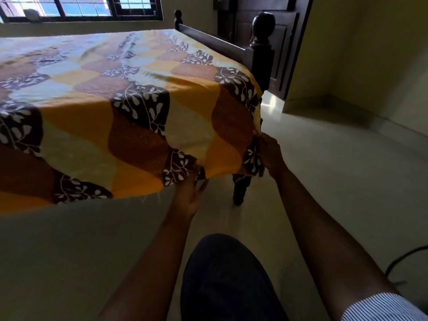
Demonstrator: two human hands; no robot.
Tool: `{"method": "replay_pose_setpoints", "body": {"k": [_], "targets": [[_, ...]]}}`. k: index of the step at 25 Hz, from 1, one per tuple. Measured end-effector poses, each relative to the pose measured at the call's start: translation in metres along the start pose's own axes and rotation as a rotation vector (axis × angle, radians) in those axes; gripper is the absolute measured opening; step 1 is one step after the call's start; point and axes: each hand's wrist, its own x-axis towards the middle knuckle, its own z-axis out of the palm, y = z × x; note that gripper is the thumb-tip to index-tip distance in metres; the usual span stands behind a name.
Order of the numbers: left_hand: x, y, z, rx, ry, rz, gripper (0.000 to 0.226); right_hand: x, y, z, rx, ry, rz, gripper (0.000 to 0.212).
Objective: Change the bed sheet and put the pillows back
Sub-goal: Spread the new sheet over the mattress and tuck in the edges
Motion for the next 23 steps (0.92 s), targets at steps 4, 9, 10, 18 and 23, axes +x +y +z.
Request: {"method": "replay_pose_setpoints", "body": {"k": [4,9,10,18,23], "targets": [[0.007,-0.013,0.000,0.164,0.177,-0.085,0.048,-0.001,-0.004,-0.004,-0.059,-0.079,-0.002,0.035],[-0.008,0.014,-0.008,0.327,0.024,-0.414,0.043,0.008,-0.011,0.000,-0.209,-0.022,-0.012,0.021],[-0.016,0.020,-0.004,0.385,-0.063,-0.486,0.044,0.010,-0.013,-0.001,-0.230,0.005,0.003,0.014],[-0.037,0.051,0.071,0.521,-0.266,-0.187,0.023,-0.007,-0.010,-0.027,0.037,-0.026,0.039,0.036],[-0.015,0.038,0.065,0.082,-0.166,-0.214,0.036,0.012,0.006,-0.025,-0.093,0.084,-0.031,0.031]]}}
